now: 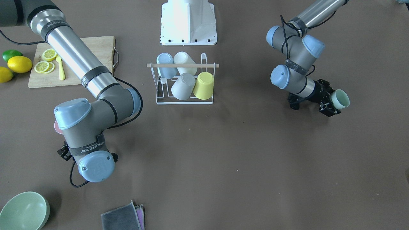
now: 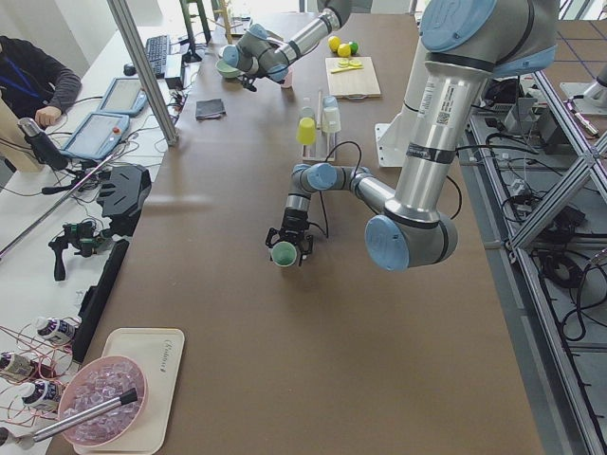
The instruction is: Place cup on cup holder
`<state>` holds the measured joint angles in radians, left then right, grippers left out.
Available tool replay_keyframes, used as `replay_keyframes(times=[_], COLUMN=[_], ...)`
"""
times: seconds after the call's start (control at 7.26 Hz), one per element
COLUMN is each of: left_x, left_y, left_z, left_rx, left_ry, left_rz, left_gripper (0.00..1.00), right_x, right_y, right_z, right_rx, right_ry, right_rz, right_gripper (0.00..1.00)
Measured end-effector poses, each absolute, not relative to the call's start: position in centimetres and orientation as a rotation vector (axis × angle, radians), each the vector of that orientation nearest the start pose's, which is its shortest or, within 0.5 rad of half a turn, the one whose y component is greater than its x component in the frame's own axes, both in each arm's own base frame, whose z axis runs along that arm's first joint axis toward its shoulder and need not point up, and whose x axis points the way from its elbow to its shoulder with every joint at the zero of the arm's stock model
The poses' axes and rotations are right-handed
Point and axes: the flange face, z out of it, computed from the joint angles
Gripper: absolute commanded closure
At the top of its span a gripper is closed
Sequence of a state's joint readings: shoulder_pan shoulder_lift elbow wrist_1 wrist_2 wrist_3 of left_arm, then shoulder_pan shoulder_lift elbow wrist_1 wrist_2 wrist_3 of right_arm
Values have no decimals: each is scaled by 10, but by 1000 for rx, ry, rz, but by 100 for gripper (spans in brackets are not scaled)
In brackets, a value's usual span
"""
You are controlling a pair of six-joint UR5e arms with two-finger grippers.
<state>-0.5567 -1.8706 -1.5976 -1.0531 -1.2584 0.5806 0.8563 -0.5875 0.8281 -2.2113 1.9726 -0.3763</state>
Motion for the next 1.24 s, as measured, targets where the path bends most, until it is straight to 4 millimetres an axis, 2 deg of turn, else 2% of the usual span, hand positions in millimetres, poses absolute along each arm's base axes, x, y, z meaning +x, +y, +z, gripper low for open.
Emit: replay_keyframes(times=[0.14,0.28,0.55,0.69,0.83,0.96,1.1,1.24], left_x=[398,384,345,334,323,305,285,270], left_y=[-445,-453,-472,-478,-487,-493,-495,-496], left_z=[549,534,491,467,432,393,361,342], left_rx=[-113,-91,-45,-28,8,68,135,193], left_ry=[-379,-369,-355,-352,-348,-343,-338,-334], left_rz=[1624,1655,1693,1690,1666,1625,1565,1498], left_gripper=[77,77,77,77,74,78,88,96], right_x=[-449,-452,-456,-460,-463,-465,-467,-467], right_y=[-658,-656,-655,-652,-650,-647,-646,-645], right_z=[434,438,444,446,448,450,453,457], right_rx=[-482,-487,-490,-493,-497,-500,-505,-513], right_ry=[-325,-318,-297,-279,-268,-257,-243,-231], right_rz=[-993,-1000,-1013,-1025,-1032,-1039,-1047,-1053], right_gripper=[1,1,1,1,1,1,1,1])
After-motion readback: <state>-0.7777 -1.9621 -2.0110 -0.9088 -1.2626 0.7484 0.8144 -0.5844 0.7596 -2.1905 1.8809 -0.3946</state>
